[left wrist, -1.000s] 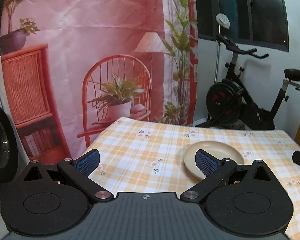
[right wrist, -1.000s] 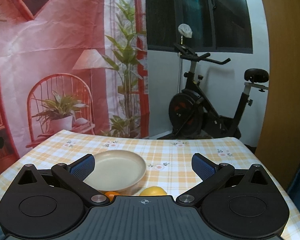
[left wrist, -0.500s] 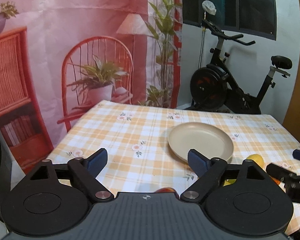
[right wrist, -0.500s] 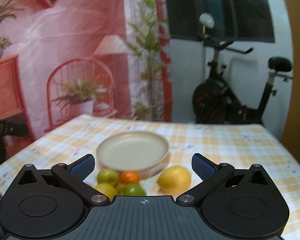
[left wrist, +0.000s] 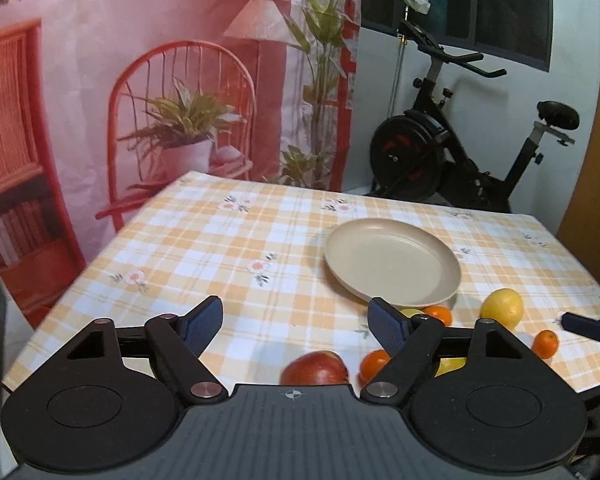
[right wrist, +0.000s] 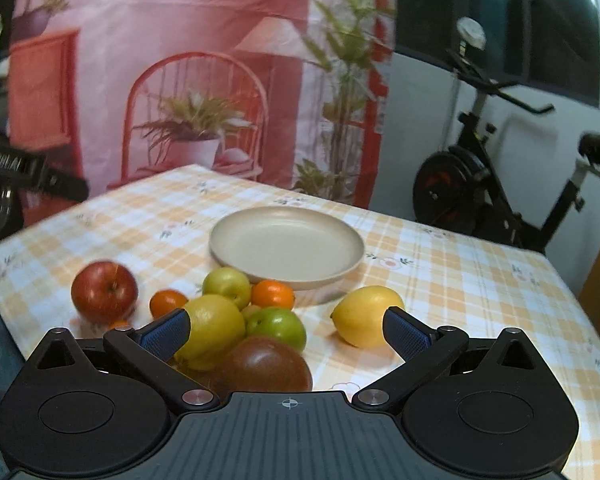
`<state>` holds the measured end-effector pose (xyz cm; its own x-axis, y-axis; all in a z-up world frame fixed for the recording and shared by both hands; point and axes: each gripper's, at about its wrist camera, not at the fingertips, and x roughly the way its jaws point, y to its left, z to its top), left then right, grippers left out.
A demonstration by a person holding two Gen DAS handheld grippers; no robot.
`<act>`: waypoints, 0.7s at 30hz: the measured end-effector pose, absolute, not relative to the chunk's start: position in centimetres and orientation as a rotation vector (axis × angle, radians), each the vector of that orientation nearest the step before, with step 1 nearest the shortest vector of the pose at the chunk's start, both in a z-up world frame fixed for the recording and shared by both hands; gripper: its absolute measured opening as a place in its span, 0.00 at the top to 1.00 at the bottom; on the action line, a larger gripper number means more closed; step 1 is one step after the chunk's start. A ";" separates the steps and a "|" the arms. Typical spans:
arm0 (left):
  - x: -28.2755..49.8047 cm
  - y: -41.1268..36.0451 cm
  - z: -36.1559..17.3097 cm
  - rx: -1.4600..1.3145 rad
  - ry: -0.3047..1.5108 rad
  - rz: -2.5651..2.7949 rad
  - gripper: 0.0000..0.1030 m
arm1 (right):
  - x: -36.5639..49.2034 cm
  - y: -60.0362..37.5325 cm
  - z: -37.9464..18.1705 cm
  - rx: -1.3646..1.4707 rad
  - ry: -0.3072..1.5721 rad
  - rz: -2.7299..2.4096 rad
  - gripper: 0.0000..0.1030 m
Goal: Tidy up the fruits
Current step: 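Move both tools forward toward the cluster of fruit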
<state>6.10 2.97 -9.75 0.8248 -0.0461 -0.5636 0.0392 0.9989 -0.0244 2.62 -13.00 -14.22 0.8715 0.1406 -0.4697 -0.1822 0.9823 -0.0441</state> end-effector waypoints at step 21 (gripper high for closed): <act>6.2 2.2 -10.6 -0.001 0.631 -0.058 0.21 | 3.1 -11.3 -17.0 -0.241 0.564 0.265 0.25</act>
